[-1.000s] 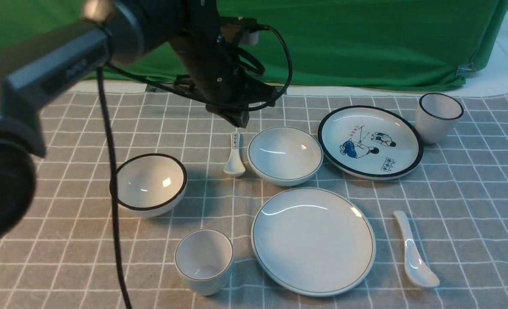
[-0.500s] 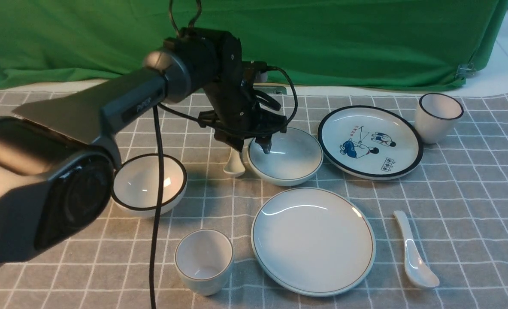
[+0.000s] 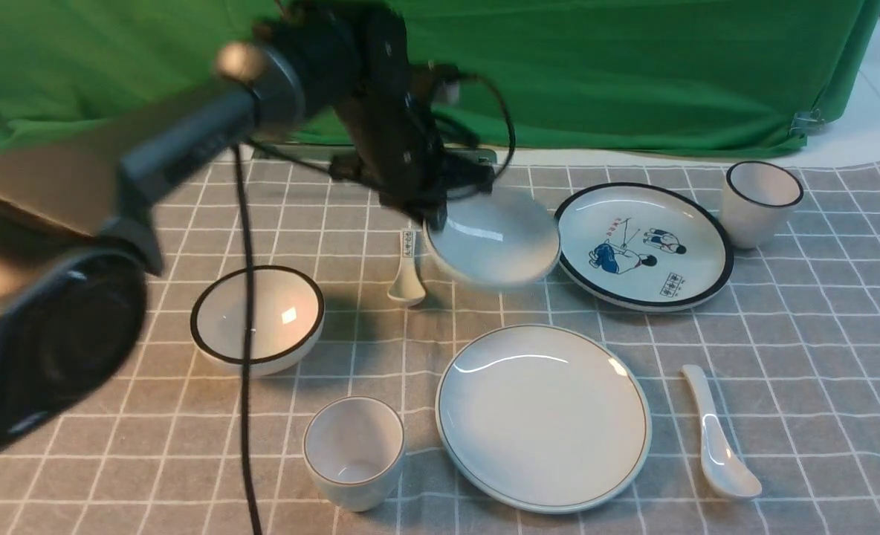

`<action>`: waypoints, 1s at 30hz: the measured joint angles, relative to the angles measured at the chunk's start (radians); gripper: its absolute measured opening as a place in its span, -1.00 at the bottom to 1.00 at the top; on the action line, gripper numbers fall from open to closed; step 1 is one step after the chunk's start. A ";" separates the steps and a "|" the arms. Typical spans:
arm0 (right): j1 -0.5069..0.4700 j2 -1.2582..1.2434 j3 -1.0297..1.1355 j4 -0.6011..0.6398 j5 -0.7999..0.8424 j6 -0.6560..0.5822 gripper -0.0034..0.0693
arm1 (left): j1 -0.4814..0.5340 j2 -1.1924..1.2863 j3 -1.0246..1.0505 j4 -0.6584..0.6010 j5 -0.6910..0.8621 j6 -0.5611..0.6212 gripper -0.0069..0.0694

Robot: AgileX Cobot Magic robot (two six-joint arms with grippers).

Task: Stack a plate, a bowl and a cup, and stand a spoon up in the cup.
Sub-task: Use the left arm to put the blue rice bowl into the blue large plate in the middle

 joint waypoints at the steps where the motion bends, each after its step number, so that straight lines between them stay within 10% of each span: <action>1: 0.000 0.000 0.000 0.000 -0.005 -0.002 -0.85 | 0.000 -0.056 0.002 -0.019 0.025 0.015 -0.75; 15: 0.000 0.001 0.002 -0.007 -0.053 -0.030 -0.85 | -0.198 -0.275 0.571 -0.134 -0.200 0.081 -0.75; 30: 0.000 0.001 0.068 -0.007 -0.052 -0.031 -0.85 | -0.210 -0.211 0.610 -0.100 -0.354 0.024 -0.44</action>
